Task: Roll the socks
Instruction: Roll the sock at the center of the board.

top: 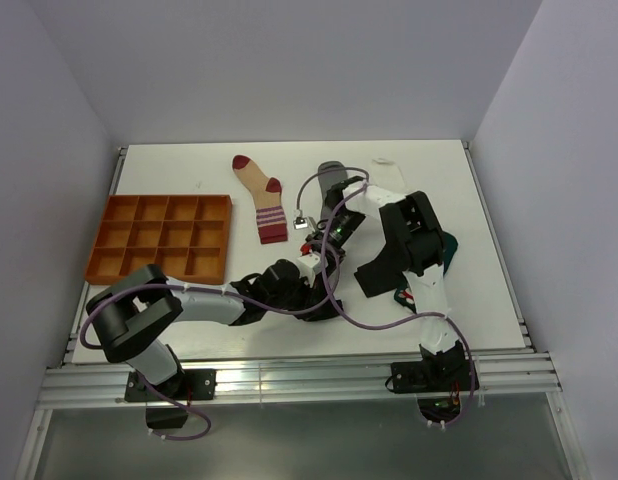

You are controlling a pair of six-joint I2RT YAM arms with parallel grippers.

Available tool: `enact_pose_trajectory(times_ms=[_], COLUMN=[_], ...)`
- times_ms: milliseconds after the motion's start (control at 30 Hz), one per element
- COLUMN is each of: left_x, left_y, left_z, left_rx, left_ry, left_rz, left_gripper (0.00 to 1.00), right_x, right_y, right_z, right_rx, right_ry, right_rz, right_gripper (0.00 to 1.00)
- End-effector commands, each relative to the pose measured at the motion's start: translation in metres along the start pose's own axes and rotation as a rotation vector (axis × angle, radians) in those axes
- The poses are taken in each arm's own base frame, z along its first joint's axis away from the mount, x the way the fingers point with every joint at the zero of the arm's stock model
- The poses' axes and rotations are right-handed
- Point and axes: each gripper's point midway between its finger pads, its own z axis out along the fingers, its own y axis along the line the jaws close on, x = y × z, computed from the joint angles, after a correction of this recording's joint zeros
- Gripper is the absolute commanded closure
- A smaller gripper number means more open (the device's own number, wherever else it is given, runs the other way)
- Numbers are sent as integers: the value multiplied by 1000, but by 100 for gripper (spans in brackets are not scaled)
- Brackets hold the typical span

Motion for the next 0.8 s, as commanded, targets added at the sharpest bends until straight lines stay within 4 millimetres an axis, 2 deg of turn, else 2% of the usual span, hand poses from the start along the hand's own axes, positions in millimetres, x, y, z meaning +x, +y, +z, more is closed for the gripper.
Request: enact_pose_trajectory(times_ms=[0, 67, 233, 300, 367, 400, 467, 500, 567, 767], left_x=[34, 33, 32, 30, 29, 28, 28, 28, 30, 34], left_y=[7, 8, 6, 5, 3, 2, 2, 2, 2, 1], left_z=[1, 2, 3, 3, 2, 0, -2, -3, -4, -7], left_rx=[-17, -17, -11, -7, -2, 1, -1, -1, 4, 37], left_ry=[113, 114, 115, 114, 111, 108, 105, 105, 109, 120], left_rz=[-15, -12, -8, -7, -8, -9, -12, -13, -18, -80], left_gripper=[100, 100, 100, 100, 100, 100, 100, 100, 100, 100], right_x=[-23, -24, -18, -19, -10, -16, -8, -12, -7, -6], right_y=[23, 24, 10, -1, -20, -32, -51, -55, -67, -77], right_z=[-8, -8, 3, 6, 5, 2, -10, -14, -24, -34], right_rx=[-3, 4, 68, 116, 230, 299, 450, 491, 576, 632], right_ry=[-62, -66, -40, -46, -26, -50, -36, -56, -54, -66], right_rz=[-68, -71, -48, -12, 22, 34, 57, 56, 74, 78], right_gripper=[62, 64, 65, 69, 72, 73, 75, 76, 77, 77])
